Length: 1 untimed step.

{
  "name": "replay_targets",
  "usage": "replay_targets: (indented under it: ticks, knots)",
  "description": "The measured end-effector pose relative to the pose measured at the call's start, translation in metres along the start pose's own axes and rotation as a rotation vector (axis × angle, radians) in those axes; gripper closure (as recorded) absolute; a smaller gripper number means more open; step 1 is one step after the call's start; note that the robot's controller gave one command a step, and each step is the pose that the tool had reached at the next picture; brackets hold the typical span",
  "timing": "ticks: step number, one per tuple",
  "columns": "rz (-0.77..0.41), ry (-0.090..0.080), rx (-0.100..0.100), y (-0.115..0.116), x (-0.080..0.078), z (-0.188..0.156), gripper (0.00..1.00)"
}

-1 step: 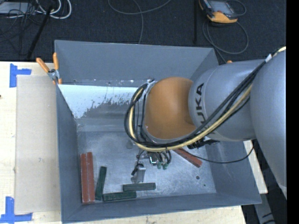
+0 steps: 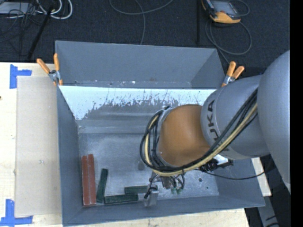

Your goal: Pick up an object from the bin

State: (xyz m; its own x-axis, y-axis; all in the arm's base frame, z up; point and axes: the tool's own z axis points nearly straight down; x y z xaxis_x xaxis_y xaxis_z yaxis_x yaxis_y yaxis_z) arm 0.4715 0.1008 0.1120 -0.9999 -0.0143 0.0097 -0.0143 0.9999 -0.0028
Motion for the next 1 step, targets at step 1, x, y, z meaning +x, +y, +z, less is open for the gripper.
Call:
replay_targets:
  ticks: [1]
  knots:
    - [0.005, -0.017, -0.004, -0.0036, -0.0046, 0.0427, 0.00]
